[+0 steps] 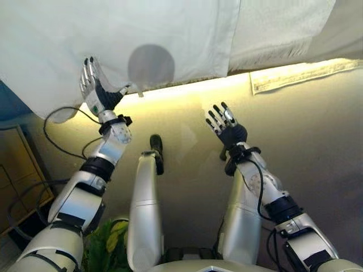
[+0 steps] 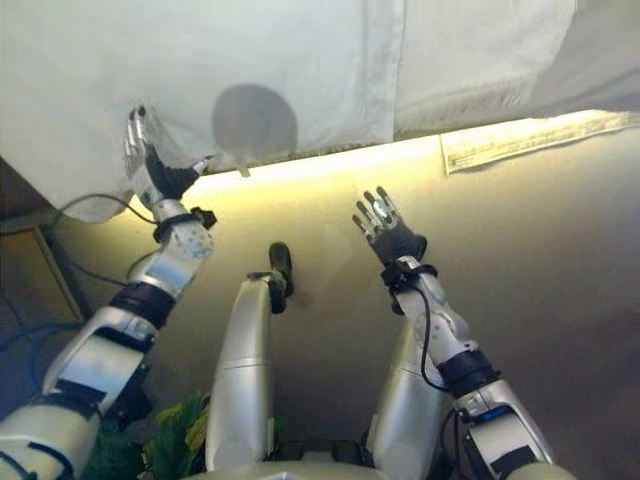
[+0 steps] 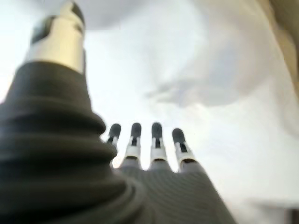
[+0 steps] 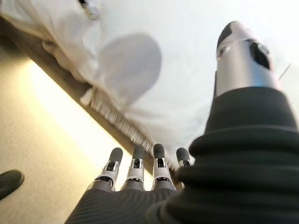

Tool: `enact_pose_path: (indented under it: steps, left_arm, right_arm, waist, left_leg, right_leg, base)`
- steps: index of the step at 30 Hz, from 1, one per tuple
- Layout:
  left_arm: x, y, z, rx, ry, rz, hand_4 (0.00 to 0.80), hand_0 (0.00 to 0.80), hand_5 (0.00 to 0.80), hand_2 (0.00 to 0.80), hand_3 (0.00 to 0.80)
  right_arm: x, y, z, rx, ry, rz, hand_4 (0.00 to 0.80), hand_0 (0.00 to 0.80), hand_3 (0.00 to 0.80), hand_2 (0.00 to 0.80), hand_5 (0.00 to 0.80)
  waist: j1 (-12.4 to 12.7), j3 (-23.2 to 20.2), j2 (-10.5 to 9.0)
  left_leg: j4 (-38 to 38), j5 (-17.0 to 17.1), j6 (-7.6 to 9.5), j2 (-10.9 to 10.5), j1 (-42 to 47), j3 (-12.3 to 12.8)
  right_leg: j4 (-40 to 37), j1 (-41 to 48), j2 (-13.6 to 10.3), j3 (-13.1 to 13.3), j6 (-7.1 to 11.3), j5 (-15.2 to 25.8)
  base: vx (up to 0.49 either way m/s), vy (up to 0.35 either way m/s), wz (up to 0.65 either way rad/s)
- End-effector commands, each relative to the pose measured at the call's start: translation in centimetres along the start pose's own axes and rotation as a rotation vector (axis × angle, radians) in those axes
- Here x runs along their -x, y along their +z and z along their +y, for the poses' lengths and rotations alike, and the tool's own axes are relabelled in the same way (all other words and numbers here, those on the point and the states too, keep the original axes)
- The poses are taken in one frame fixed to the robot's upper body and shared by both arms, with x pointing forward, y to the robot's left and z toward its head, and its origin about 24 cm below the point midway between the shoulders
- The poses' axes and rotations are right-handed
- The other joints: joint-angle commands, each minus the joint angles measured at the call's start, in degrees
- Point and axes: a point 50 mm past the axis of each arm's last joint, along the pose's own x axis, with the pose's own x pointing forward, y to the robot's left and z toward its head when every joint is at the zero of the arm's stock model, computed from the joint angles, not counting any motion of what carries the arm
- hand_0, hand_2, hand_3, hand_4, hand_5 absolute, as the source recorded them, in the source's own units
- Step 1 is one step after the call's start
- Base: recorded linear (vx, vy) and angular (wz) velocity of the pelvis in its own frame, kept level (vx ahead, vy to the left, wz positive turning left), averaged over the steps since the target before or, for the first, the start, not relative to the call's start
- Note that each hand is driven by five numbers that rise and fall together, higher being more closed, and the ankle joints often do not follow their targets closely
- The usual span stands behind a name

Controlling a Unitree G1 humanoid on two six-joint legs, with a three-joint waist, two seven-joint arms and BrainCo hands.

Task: Make the bed neatly

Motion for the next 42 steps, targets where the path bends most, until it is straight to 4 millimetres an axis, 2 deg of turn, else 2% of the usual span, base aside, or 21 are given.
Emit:
enact_pose_path:
  steps: [1,4,5,11,14,19,21,22,24,26,27,31,35,38,39,42]
  left_arm:
    - [0.5,0.8,1.4,0.473,-0.149,-0.022,0.000,0.000,0.000,0.000,0.000]
    - [2.4,-1.6,3.0,0.649,-0.232,0.051,0.000,0.000,0.000,0.000,0.000]
    - [3.0,-2.3,3.5,0.674,-0.244,0.077,0.000,0.000,0.000,0.000,0.000]
    - [6.9,-5.9,5.6,0.821,-0.292,0.262,0.000,0.000,0.000,0.000,0.000]
    - [9.3,-7.4,5.4,0.852,-0.312,0.372,0.000,0.000,0.000,0.000,0.000]
    - [11.5,-8.7,4.9,0.886,-0.305,0.517,0.000,0.000,0.000,0.000,0.000]
    - [12.4,-9.2,4.5,0.887,-0.311,0.581,0.000,0.000,0.000,0.000,0.000]
    - [12.6,-9.4,4.2,0.888,-0.316,0.609,0.000,0.000,0.000,0.000,0.000]
    - [13.4,-10.0,4.3,0.866,-0.339,0.642,0.000,0.000,0.000,0.000,0.000]
    - [13.6,-9.9,4.5,0.798,-0.387,0.630,0.000,0.000,0.000,0.000,0.000]
    - [13.5,-9.7,4.4,0.776,-0.402,0.625,0.000,0.000,0.000,0.000,0.000]
    - [13.1,-9.3,4.8,0.803,-0.415,0.622,0.000,0.000,0.000,0.000,0.000]
    - [13.9,-9.7,5.4,0.816,-0.412,0.681,0.000,0.000,0.000,0.000,0.000]
    - [14.8,-10.2,5.6,0.738,-0.468,0.715,0.000,0.000,0.000,0.000,0.000]
    - [15.3,-10.4,5.5,0.713,-0.509,0.734,0.000,0.000,0.000,0.000,0.000]
    - [16.1,-10.6,5.7,0.741,-0.554,0.784,0.000,0.000,0.000,0.000,0.000]
  right_arm:
    - [2.3,-0.8,-0.3,-0.016,0.104,-0.085,0.000,0.000,0.000,0.000,0.000]
    - [3.6,-2.1,-1.1,-0.044,0.085,-0.060,0.000,0.000,0.000,0.000,0.000]
    - [3.9,-2.5,-1.1,-0.049,0.079,-0.053,0.000,0.000,0.000,0.000,0.000]
    - [5.5,-4.9,-2.2,-0.144,-0.024,-0.017,0.000,0.000,0.000,0.000,0.000]
    - [6.2,-6.4,-2.8,-0.160,-0.082,0.022,0.000,0.000,0.000,0.000,0.000]
    - [6.9,-8.4,-4.0,-0.137,-0.169,0.152,0.000,0.000,0.000,0.000,0.000]
    - [7.2,-8.9,-4.2,-0.149,-0.191,0.188,0.000,0.000,0.000,0.000,0.000]
    - [7.5,-9.1,-4.3,-0.148,-0.202,0.200,0.000,0.000,0.000,0.000,0.000]
    - [7.8,-9.4,-4.5,-0.154,-0.217,0.207,0.000,0.000,0.000,0.000,0.000]
    - [8.0,-9.3,-4.7,-0.195,-0.227,0.184,0.000,0.000,0.000,0.000,0.000]
    - [7.9,-9.2,-4.6,-0.226,-0.227,0.169,0.000,0.000,0.000,0.000,0.000]
    - [7.3,-9.9,-3.7,-0.299,-0.208,0.182,0.000,0.000,0.000,0.000,0.000]
    - [6.9,-10.4,-2.9,-0.296,-0.182,0.187,0.000,0.000,0.000,0.000,0.000]
    - [6.5,-9.7,-2.9,-0.318,-0.185,0.128,0.000,0.000,0.000,0.000,0.000]
    - [6.5,-9.3,-3.0,-0.326,-0.197,0.091,0.000,0.000,0.000,0.000,0.000]
    - [7.1,-8.8,-3.6,-0.334,-0.225,0.054,0.000,0.000,0.000,0.000,0.000]
  waist:
    - [3.7,0.4,-0.60]
    - [4.4,-2.3,-1.16]
    - [4.3,-3.2,-1.62]
    - [6.4,-9.5,-2.83]
    - [7.4,-13.1,-2.68]
    - [8.0,-18.0,-1.70]
    - [7.9,-19.2,-1.21]
    - [7.9,-19.7,-0.89]
    - [8.0,-20.3,-0.47]
    - [7.5,-20.5,0.13]
    - [7.5,-20.8,0.25]
    - [8.4,-20.9,0.45]
    - [10.1,-21.1,0.18]
    - [11.1,-22.0,0.27]
    - [11.3,-22.6,1.01]
    - [10.8,-23.7,2.70]
  left_leg:
    - [-9.5,7.7,0.04,-1.2,7.4,-1.4]
    - [-13.5,7.4,1.76,-1.8,14.8,-0.7]
    - [-15.7,9.3,2.54,-2.3,16.6,-0.7]
    - [-25.0,10.5,4.25,-2.8,30.0,-1.8]
    - [-29.2,12.0,4.21,-2.4,35.3,-2.7]
    - [-33.6,14.3,2.52,-0.8,41.4,-3.7]
    - [-32.6,14.4,2.11,-1.2,41.9,-3.4]
    - [-32.2,13.9,2.62,-2.5,42.3,-3.2]
    - [-33.4,13.4,3.48,-2.8,44.2,-3.4]
    - [-34.0,13.3,3.67,-2.7,45.4,-1.5]
    - [-34.0,13.3,3.95,-3.0,45.2,-1.7]
    - [-32.8,11.2,5.46,-5.0,45.7,-1.9]
    - [-31.1,9.4,6.98,-7.3,46.1,-1.0]
    - [-31.1,9.1,8.38,-8.9,45.9,-0.9]
    - [-31.4,9.3,9.39,-9.7,45.8,-0.9]
    - [-32.0,9.1,11.00,-10.5,46.4,-1.4]
  right_leg:
    - [-9.4,10.4,-3.7,1.5,7.71,13.6]
    - [-12.4,17.0,-3.5,-0.2,7.40,14.1]
    - [-14.6,18.9,-3.6,-0.8,6.83,15.9]
    - [-22.3,32.7,-2.2,-3.6,6.14,15.1]
    - [-26.1,39.6,-0.3,-5.0,5.30,13.5]
    - [-31.2,48.1,3.1,-6.5,4.22,9.2]
    - [-32.0,50.3,3.4,-6.6,3.95,8.6]
    - [-31.6,50.7,2.9,-6.7,3.86,8.5]
    - [-30.2,50.6,2.0,-6.3,4.07,8.7]
    - [-30.8,51.9,2.1,-6.2,4.37,8.5]
    - [-30.8,51.9,1.8,-6.1,4.49,9.0]
    - [-29.4,51.0,-0.3,-5.0,5.28,10.8]
    - [-29.0,51.6,-2.9,-4.5,5.90,14.0]
    - [-24.7,50.9,-4.9,-2.4,6.29,17.3]
    - [-19.7,49.9,-5.4,-0.8,6.10,18.6]
    - [-10.5,45.9,-4.2,1.5,5.07,19.3]
  base:
    - [0.135,-0.223,0.16]
    - [0.122,-0.226,0.07]
    - [0.059,-0.267,0.09]
    - [0.130,-0.276,0.09]
    - [0.153,-0.214,0.09]
    - [0.160,-0.067,0.22]
    - [0.158,0.035,0.11]
    - [0.147,0.059,0.18]
    - [0.137,0.085,0.22]
    - [0.077,0.138,0.07]
    - [0.028,0.175,0.07]
    - [0.026,0.188,0.06]
    - [0.032,0.182,0.01]
    - [0.045,0.202,0.07]
    - [0.072,0.257,0.28]
    - [0.132,0.258,0.46]
